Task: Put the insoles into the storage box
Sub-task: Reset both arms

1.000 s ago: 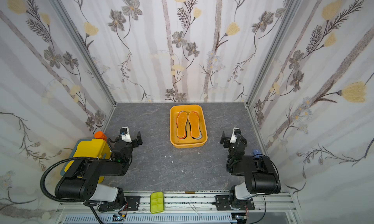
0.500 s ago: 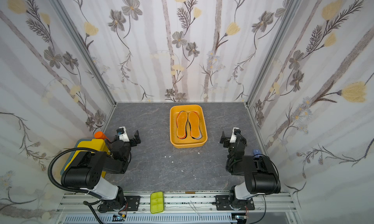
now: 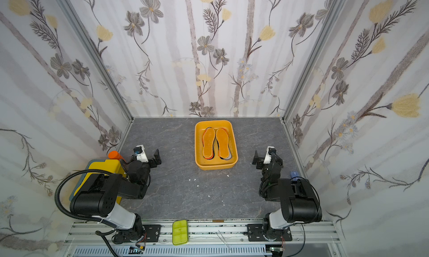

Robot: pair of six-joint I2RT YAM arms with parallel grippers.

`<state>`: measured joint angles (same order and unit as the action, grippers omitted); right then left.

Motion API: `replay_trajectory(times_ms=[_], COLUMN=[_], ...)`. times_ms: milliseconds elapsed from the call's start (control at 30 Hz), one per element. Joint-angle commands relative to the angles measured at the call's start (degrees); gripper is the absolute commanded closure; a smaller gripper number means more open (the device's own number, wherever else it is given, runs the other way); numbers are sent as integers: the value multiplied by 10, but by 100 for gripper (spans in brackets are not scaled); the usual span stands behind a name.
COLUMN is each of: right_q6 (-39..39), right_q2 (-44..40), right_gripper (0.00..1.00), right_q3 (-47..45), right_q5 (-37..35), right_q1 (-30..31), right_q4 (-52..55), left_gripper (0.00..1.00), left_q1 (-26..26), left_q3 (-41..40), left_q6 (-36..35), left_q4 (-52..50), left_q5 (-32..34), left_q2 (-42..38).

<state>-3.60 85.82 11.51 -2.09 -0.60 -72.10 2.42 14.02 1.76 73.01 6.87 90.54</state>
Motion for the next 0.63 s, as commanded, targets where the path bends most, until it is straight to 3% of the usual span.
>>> replay_trajectory(times_ms=[0, 600], right_q6=[3, 2], right_q2=[0, 0], right_gripper=[0, 0], right_q3=[3, 3], right_q5=[-7, -7], right_q1=[1, 1], right_q4=[-14, -14], left_gripper=[0, 0], left_q1=[-1, -5], left_q3=[5, 6], left_q6=[4, 7], left_q4=[15, 13], left_q5=[-4, -8], left_q2=[0, 0])
